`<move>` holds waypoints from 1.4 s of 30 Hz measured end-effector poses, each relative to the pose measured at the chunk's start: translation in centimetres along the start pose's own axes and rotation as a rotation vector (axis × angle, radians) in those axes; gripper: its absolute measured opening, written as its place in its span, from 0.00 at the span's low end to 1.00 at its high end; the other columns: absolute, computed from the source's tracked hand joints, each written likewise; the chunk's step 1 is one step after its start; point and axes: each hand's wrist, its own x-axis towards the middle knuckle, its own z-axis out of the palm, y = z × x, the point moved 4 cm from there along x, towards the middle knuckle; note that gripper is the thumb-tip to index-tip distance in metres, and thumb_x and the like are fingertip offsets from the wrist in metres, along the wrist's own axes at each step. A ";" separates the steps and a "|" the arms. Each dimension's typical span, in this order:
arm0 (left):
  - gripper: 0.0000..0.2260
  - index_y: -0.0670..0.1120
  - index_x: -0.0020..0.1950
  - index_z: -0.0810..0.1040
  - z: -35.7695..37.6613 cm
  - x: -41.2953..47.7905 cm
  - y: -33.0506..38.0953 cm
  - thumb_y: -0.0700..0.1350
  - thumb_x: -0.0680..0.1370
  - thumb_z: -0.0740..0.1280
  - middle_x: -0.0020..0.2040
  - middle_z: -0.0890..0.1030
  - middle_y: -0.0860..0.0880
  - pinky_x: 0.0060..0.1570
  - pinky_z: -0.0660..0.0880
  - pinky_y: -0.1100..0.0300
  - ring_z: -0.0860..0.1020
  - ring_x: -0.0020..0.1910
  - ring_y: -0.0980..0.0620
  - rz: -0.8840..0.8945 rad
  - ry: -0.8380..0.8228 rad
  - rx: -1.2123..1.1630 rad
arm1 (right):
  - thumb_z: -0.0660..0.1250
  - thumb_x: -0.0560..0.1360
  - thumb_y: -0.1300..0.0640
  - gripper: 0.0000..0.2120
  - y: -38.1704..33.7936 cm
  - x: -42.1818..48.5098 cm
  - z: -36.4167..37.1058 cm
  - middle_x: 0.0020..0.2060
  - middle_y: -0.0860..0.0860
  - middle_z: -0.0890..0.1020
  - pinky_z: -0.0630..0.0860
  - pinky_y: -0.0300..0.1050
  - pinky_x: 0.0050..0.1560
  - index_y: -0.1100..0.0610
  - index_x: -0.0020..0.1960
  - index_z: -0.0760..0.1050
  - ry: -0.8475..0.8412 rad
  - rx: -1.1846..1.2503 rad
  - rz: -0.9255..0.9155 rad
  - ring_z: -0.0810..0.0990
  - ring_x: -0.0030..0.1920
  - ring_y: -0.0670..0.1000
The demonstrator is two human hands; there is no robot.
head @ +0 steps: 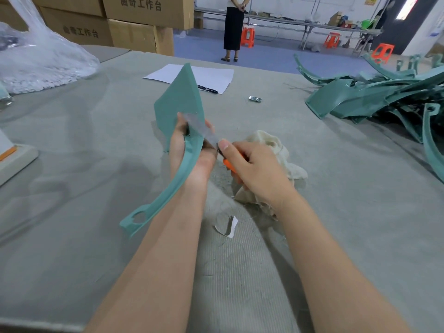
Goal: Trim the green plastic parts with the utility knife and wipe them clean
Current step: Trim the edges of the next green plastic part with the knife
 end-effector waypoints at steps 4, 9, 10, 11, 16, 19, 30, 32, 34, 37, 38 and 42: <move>0.09 0.40 0.43 0.74 -0.3 0.1 0.7 0.40 0.82 0.61 0.37 0.76 0.47 0.29 0.78 0.64 0.76 0.34 0.52 0.078 -0.079 -0.091 | 0.60 0.80 0.45 0.24 -1.3 -0.7 1.5 0.28 0.60 0.77 0.73 0.53 0.35 0.61 0.34 0.72 -0.094 -0.052 -0.075 0.74 0.30 0.58; 0.07 0.39 0.43 0.73 -0.4 0.8 2.0 0.39 0.80 0.64 0.37 0.76 0.46 0.27 0.78 0.63 0.76 0.33 0.51 0.123 -0.072 -0.189 | 0.60 0.80 0.44 0.24 -2.3 -1.3 2.3 0.27 0.59 0.76 0.73 0.52 0.34 0.61 0.34 0.71 -0.129 -0.068 -0.109 0.73 0.29 0.56; 0.07 0.39 0.43 0.73 -0.4 0.9 2.2 0.39 0.80 0.64 0.36 0.76 0.46 0.27 0.78 0.63 0.76 0.33 0.51 0.125 -0.070 -0.208 | 0.60 0.80 0.44 0.24 -2.5 -1.4 2.4 0.27 0.59 0.76 0.72 0.51 0.34 0.61 0.34 0.71 -0.139 -0.068 -0.113 0.73 0.29 0.56; 0.07 0.39 0.42 0.74 -0.5 1.0 2.3 0.39 0.80 0.64 0.35 0.77 0.46 0.27 0.78 0.62 0.76 0.31 0.51 0.126 -0.066 -0.222 | 0.60 0.80 0.44 0.24 -2.7 -1.5 2.6 0.28 0.60 0.76 0.71 0.50 0.34 0.61 0.33 0.70 -0.154 -0.068 -0.116 0.73 0.29 0.56; 0.06 0.39 0.42 0.75 -1.4 1.8 3.5 0.38 0.79 0.65 0.30 0.79 0.45 0.29 0.78 0.62 0.78 0.26 0.50 0.138 -0.020 -0.225 | 0.61 0.80 0.46 0.23 -4.5 -3.2 3.8 0.25 0.56 0.73 0.64 0.40 0.29 0.62 0.34 0.72 -0.322 -0.070 -0.215 0.68 0.26 0.47; 0.05 0.39 0.44 0.75 -1.7 2.1 3.8 0.38 0.79 0.66 0.31 0.79 0.45 0.28 0.78 0.62 0.78 0.26 0.50 0.176 -0.002 -0.203 | 0.63 0.79 0.46 0.23 -5.4 -4.3 4.2 0.22 0.51 0.69 0.61 0.37 0.26 0.63 0.35 0.73 -0.456 -0.059 -0.259 0.67 0.24 0.47; 0.05 0.43 0.44 0.75 -1.3 1.4 1.4 0.40 0.80 0.65 0.30 0.80 0.48 0.28 0.75 0.64 0.79 0.29 0.53 0.122 0.045 0.118 | 0.58 0.79 0.38 0.22 -2.4 -2.0 -3.3 0.26 0.49 0.77 0.71 0.39 0.26 0.54 0.41 0.78 -0.088 0.301 0.236 0.74 0.24 0.47; 0.05 0.45 0.43 0.77 -1.1 0.7 0.9 0.41 0.79 0.66 0.30 0.82 0.50 0.29 0.76 0.65 0.80 0.28 0.55 0.073 0.001 0.285 | 0.59 0.79 0.40 0.19 0.7 -1.3 -5.6 0.31 0.51 0.80 0.74 0.43 0.32 0.55 0.49 0.77 0.124 0.169 0.364 0.76 0.27 0.48; 0.07 0.47 0.43 0.77 -0.8 0.2 0.2 0.42 0.80 0.64 0.32 0.82 0.52 0.31 0.76 0.66 0.80 0.29 0.57 0.046 -0.066 0.404 | 0.64 0.78 0.47 0.16 4.0 -1.1 -7.4 0.40 0.54 0.82 0.78 0.48 0.40 0.59 0.55 0.70 0.226 -0.016 0.453 0.80 0.36 0.52; 0.08 0.48 0.43 0.78 -0.5 -0.2 -0.7 0.42 0.81 0.63 0.34 0.83 0.54 0.37 0.78 0.64 0.81 0.33 0.57 0.036 -0.094 0.538 | 0.65 0.77 0.54 0.14 8.2 -1.1 -8.7 0.51 0.62 0.79 0.74 0.52 0.48 0.62 0.55 0.65 0.249 -0.245 0.578 0.79 0.51 0.62; 0.07 0.48 0.44 0.78 -0.5 -0.3 -0.9 0.42 0.81 0.64 0.36 0.83 0.54 0.39 0.77 0.64 0.81 0.35 0.57 0.033 -0.092 0.579 | 0.65 0.77 0.55 0.15 9.2 -1.1 -8.9 0.52 0.63 0.79 0.71 0.51 0.46 0.63 0.56 0.67 0.246 -0.309 0.618 0.78 0.52 0.63; 0.03 0.48 0.47 0.79 -0.6 -0.5 -1.1 0.45 0.80 0.66 0.37 0.84 0.54 0.36 0.77 0.63 0.82 0.35 0.56 0.028 -0.061 0.722 | 0.66 0.76 0.54 0.15 11.0 -1.0 -9.2 0.49 0.62 0.79 0.67 0.47 0.42 0.65 0.55 0.72 0.264 -0.429 0.676 0.77 0.52 0.63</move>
